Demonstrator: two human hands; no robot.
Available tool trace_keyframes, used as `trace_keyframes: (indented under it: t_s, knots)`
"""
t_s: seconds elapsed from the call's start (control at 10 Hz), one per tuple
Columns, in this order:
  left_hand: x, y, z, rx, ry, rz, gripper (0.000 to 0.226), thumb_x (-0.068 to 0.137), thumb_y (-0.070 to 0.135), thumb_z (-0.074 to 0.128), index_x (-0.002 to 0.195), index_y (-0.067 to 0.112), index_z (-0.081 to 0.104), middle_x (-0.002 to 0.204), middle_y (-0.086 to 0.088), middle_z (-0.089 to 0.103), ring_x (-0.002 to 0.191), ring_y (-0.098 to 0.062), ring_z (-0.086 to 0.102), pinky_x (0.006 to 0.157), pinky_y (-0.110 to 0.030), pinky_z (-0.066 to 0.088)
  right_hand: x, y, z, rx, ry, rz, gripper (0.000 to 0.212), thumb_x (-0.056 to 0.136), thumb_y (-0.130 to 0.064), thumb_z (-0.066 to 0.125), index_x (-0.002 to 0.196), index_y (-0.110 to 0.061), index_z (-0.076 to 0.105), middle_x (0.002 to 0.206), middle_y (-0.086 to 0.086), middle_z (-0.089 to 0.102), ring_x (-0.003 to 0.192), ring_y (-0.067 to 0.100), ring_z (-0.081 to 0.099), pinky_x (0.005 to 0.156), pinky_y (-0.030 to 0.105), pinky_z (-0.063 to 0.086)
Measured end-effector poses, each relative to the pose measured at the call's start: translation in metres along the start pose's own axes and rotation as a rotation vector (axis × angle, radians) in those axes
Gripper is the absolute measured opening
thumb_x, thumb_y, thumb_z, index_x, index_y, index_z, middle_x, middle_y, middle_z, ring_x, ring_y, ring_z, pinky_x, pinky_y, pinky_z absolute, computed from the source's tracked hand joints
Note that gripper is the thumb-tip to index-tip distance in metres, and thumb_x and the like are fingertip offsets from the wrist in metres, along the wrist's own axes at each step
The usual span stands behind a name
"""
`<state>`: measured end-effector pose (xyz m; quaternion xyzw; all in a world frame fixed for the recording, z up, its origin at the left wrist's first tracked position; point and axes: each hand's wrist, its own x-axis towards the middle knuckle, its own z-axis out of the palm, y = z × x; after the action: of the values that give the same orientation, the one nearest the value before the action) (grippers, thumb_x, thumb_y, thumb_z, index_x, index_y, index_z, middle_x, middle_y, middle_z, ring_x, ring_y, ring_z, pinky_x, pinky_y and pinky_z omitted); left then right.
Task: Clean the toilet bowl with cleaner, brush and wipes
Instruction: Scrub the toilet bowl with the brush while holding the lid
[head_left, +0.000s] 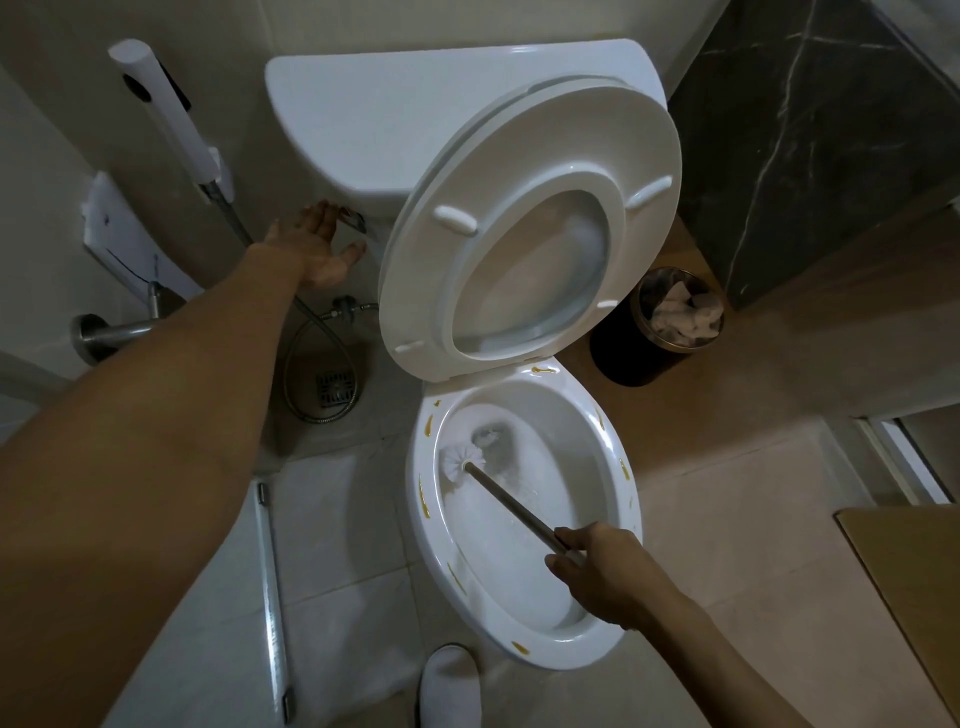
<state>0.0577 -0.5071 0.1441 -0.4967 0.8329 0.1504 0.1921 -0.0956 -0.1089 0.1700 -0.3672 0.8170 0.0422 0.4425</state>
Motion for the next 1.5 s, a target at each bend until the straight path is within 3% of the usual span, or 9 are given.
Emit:
trace_keyframes:
  t_s: [0.3,0.5,0.8,0.9,1.1,1.4,1.5]
  knots:
    - [-0.0021,-0.0002,-0.0012,-0.002,0.0,0.004,0.072,0.098,0.056,0.014,0.151,0.014,-0.01,0.159,-0.001,-0.014,0.147,-0.016,-0.008,0.118,-0.045,-0.001,-0.0006,-0.0022,-0.0019,0.003,0.013,0.001,0.036,0.097,-0.033,0.051,0.129,-0.019,0.059,0.109,0.004,0.066,0.09,0.018,0.062,0.082,0.03,0.055]
    - [-0.0033,0.0019,-0.0012,-0.005,0.001,0.0,0.072,0.098,0.056,0.014,0.151,0.014,-0.011,0.159,-0.001,-0.014,0.147,-0.017,-0.007,0.118,-0.044,-0.001,-0.001,-0.0024,0.0005,0.013,0.016,-0.03,0.037,0.097,-0.033,0.05,0.132,-0.02,0.057,0.101,0.0,0.063,0.064,0.007,0.049,0.059,0.018,0.045]
    - [-0.0037,0.0016,-0.0004,-0.009,0.001,0.005,0.073,0.098,0.057,0.014,0.151,0.013,-0.012,0.159,-0.003,-0.014,0.147,-0.017,-0.008,0.118,-0.045,0.0,-0.0012,-0.0038,-0.0018,0.008,-0.015,-0.029,0.039,0.097,-0.033,0.051,0.134,-0.02,0.055,0.104,-0.001,0.062,0.076,0.01,0.055,0.077,0.023,0.052]
    - [-0.0037,0.0019,-0.0003,-0.014,0.001,0.001,0.073,0.098,0.057,0.014,0.151,0.014,-0.012,0.159,-0.002,-0.014,0.146,-0.017,-0.008,0.118,-0.045,0.0,0.0002,-0.0035,-0.0014,0.001,-0.025,-0.005,0.039,0.096,-0.033,0.052,0.133,-0.02,0.056,0.109,0.001,0.065,0.088,0.015,0.062,0.084,0.029,0.055]
    - [-0.0055,0.0043,-0.0006,-0.003,0.012,-0.007,0.072,0.099,0.056,0.015,0.151,0.014,-0.011,0.159,-0.003,-0.014,0.147,-0.018,-0.007,0.119,-0.044,0.001,0.0008,-0.0004,0.0003,-0.01,-0.028,0.009,0.039,0.096,-0.034,0.052,0.131,-0.02,0.058,0.11,0.002,0.066,0.093,0.018,0.063,0.087,0.031,0.054]
    - [-0.005,0.0045,-0.0007,0.001,0.009,-0.009,0.073,0.099,0.056,0.015,0.151,0.013,-0.011,0.159,-0.003,-0.013,0.147,-0.018,-0.007,0.118,-0.044,0.001,-0.0008,-0.0003,0.0016,-0.009,-0.019,-0.015,0.04,0.097,-0.033,0.051,0.134,-0.018,0.055,0.101,0.002,0.065,0.081,0.015,0.061,0.072,0.024,0.051]
    - [-0.0051,0.0048,-0.0008,-0.002,0.009,-0.013,0.073,0.099,0.056,0.015,0.151,0.013,-0.011,0.159,-0.002,-0.013,0.147,-0.018,-0.006,0.118,-0.045,0.001,-0.001,0.0004,0.0016,-0.009,-0.019,-0.011,0.04,0.097,-0.033,0.051,0.134,-0.018,0.055,0.107,0.003,0.066,0.09,0.017,0.064,0.082,0.027,0.053]
